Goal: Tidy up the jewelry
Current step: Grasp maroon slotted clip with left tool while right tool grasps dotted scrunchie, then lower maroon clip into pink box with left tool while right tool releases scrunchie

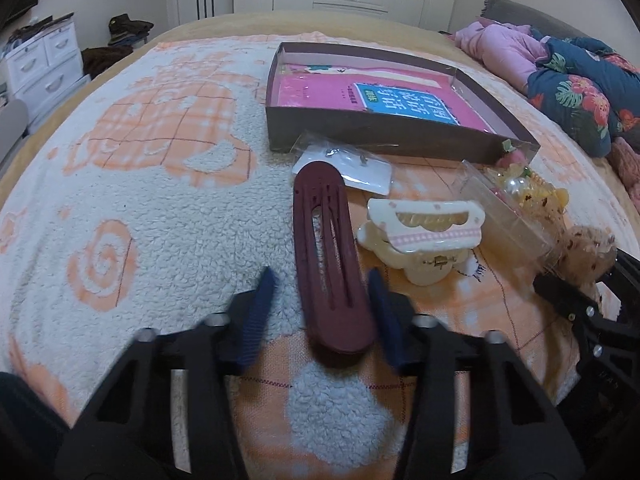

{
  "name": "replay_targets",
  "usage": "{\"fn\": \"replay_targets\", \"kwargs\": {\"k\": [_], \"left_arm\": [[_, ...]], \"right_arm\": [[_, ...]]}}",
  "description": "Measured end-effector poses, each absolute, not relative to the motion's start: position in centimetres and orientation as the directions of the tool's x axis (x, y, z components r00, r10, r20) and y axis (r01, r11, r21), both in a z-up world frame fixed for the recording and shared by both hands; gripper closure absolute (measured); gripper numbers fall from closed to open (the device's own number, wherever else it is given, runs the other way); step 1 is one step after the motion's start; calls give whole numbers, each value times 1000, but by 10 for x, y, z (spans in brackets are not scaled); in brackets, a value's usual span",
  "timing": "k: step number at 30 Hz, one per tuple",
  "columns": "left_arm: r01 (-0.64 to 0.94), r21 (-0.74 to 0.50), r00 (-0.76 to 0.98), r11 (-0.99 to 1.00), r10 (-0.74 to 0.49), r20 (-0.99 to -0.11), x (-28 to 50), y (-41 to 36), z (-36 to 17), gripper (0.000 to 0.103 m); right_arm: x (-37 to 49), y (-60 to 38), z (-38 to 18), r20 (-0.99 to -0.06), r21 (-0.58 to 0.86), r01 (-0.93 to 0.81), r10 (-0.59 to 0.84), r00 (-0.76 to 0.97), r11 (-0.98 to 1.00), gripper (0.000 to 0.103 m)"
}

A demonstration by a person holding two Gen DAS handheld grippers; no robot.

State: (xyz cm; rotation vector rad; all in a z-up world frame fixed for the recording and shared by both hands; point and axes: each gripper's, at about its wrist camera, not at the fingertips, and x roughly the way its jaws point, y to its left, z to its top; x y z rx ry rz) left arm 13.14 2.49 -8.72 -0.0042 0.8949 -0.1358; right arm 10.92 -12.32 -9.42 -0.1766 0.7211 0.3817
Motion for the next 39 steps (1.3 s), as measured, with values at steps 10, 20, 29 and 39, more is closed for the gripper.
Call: {"fn": "replay_targets", "kwargs": {"k": [10,20,29,39], "left_arm": [[102,-113,644,988,-152,-750,124,36,-77,78],[109,-124,702,986,-165,-693,122,36,-47,78],[153,-125,710,980,-197,-676,142,17,-38,78],[167,-145,727,975,-221,-650,176,5,-29,78]], "right_arm": [[106,-146,-75,-610,46,-370,319,725,928,79],[111,-174,-58,-568,92,-292,291,770,952,79],[120,-192,-49,-545,102,-235,252,800,967,79],[137,-202,-43,-536,104,-202,226,813,974,79]]}}
